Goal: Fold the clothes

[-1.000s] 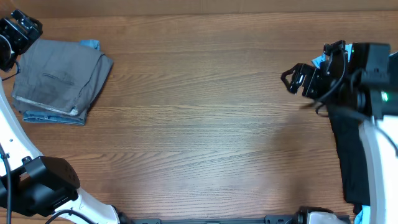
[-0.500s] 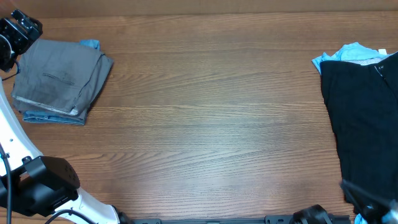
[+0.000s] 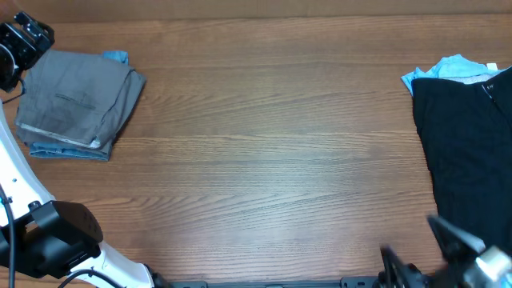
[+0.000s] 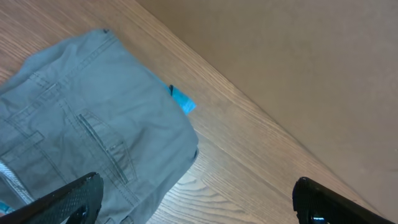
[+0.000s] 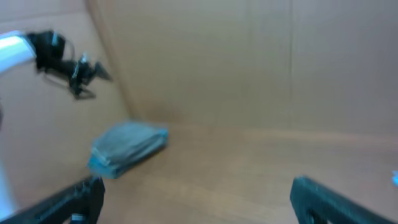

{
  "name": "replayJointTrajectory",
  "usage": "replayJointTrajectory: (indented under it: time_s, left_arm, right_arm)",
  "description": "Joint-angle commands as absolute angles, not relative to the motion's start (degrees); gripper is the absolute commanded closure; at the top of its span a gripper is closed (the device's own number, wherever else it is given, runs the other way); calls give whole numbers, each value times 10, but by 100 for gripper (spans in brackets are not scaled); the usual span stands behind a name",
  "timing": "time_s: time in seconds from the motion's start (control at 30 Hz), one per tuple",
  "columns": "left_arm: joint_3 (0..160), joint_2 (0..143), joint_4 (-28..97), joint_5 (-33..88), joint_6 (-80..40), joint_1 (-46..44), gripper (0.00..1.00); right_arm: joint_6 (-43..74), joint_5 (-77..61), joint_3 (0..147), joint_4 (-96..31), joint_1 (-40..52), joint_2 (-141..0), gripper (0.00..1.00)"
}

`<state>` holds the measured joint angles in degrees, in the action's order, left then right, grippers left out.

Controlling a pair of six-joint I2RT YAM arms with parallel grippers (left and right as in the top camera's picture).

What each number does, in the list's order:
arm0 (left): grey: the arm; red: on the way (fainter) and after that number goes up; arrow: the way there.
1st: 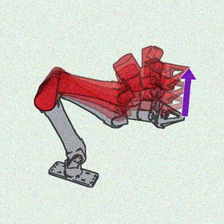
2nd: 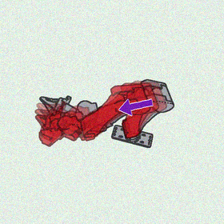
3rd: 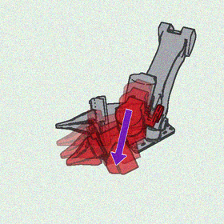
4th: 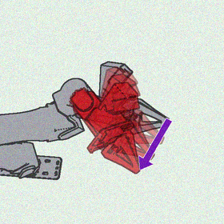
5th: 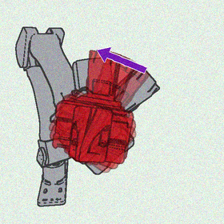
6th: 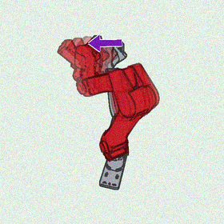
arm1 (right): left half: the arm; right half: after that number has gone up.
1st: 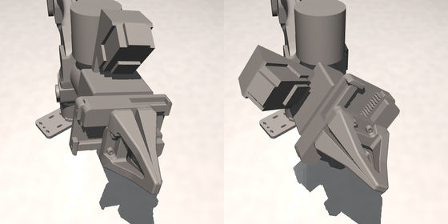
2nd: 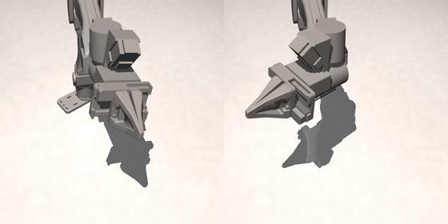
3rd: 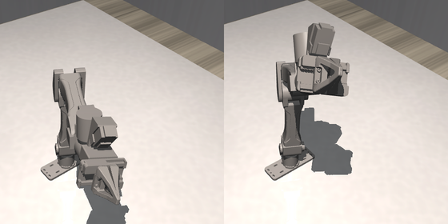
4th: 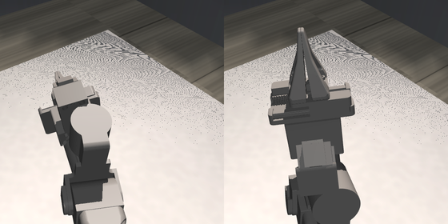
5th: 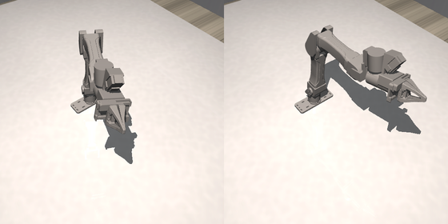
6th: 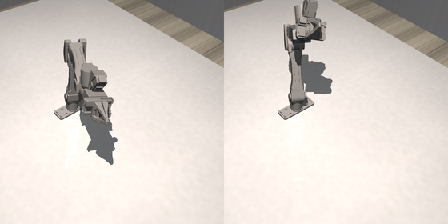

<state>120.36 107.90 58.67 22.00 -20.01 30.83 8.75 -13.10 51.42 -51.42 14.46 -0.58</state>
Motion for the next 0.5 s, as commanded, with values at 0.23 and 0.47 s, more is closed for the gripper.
replayJointTrajectory:
  time_s: [0.23, 0.47]
  left_arm:
    - [1202, 1081, 585, 216, -208, 308, 0]
    - [1202, 1081, 585, 216, -208, 308, 0]
  right_arm:
    - [86, -81, 135, 48, 108, -3, 0]
    - [86, -51, 33, 87, 104, -2, 0]
